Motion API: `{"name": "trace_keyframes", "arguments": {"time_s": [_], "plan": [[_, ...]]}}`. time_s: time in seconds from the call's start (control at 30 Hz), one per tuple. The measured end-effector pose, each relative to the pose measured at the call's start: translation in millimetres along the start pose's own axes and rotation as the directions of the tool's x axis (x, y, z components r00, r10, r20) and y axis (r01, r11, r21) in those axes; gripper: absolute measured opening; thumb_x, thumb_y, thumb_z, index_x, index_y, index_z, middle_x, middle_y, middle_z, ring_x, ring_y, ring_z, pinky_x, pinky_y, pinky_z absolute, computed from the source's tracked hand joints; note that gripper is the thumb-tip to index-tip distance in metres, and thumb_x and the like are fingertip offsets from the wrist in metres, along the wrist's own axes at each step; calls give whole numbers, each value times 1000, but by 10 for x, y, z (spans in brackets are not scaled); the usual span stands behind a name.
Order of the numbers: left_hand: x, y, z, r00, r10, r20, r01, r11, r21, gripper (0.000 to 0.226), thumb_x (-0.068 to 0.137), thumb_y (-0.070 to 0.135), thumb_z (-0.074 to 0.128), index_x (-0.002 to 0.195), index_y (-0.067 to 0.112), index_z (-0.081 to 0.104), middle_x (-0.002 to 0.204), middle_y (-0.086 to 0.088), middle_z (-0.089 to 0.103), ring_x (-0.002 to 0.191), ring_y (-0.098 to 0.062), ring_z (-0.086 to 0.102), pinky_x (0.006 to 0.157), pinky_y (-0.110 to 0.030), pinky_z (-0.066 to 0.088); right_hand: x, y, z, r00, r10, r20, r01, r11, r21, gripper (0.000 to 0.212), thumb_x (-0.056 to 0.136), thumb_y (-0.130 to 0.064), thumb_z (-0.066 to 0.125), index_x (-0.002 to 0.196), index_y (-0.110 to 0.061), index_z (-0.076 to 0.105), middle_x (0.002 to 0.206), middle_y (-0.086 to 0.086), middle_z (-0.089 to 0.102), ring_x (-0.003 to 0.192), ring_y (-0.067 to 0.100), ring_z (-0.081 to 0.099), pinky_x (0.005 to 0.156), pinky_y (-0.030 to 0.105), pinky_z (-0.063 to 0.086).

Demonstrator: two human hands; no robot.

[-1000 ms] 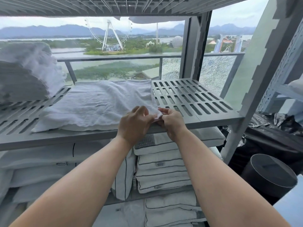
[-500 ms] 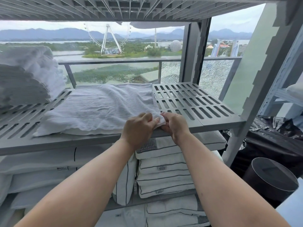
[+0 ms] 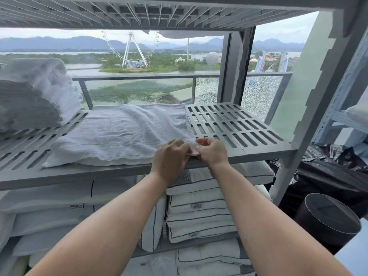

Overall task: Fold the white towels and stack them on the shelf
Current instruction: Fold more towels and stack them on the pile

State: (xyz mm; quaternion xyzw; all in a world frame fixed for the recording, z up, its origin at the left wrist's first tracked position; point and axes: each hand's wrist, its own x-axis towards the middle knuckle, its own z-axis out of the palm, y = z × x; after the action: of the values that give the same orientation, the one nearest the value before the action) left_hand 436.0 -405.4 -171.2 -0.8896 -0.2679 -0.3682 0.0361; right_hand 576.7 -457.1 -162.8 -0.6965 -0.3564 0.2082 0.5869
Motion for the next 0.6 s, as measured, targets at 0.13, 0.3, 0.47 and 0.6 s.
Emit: {"name": "trace_keyframes", "arguments": {"time_s": [0.13, 0.3, 0.47, 0.6], "plan": [[5, 14, 7, 999, -9, 53, 12, 998, -56, 10, 87, 22, 71, 92, 17, 65, 92, 0, 66, 91, -23, 61, 71, -36, 51, -83, -82, -2, 964, -267, -21, 231, 870, -436, 23, 87, -5, 60, 105, -12, 72, 97, 2, 72, 91, 17, 64, 75, 18, 42], [-73, -97, -165, 994, 77, 77, -77, 997, -1, 12, 94, 25, 60, 90, 14, 65, 88, 0, 62, 87, -21, 60, 65, -36, 53, -151, -86, 12, 954, -300, 9, 233, 724, -649, 27, 88, -9, 57, 111, -18, 69, 115, 8, 63, 109, 26, 57, 95, 36, 46], [-311, -507, -541, 999, -46, 0, 45, 979, 197, 5, 90, 20, 65, 92, 16, 68, 94, 1, 64, 90, -22, 62, 61, -34, 53, -289, -190, 305, 856, -503, 123, 458, 624, -633, 21, 87, -15, 59, 103, -23, 71, 107, 4, 64, 105, 24, 55, 94, 38, 44], [-560, -911, -929, 988, -151, 25, 138, 949, 283, 12, 87, 22, 69, 99, 18, 69, 101, 1, 66, 99, -24, 62, 76, -39, 54, -444, -267, 716, 788, -553, 270, 600, 595, -534, 17, 88, -23, 59, 96, -25, 74, 95, -2, 70, 99, 23, 58, 90, 40, 45]]}}
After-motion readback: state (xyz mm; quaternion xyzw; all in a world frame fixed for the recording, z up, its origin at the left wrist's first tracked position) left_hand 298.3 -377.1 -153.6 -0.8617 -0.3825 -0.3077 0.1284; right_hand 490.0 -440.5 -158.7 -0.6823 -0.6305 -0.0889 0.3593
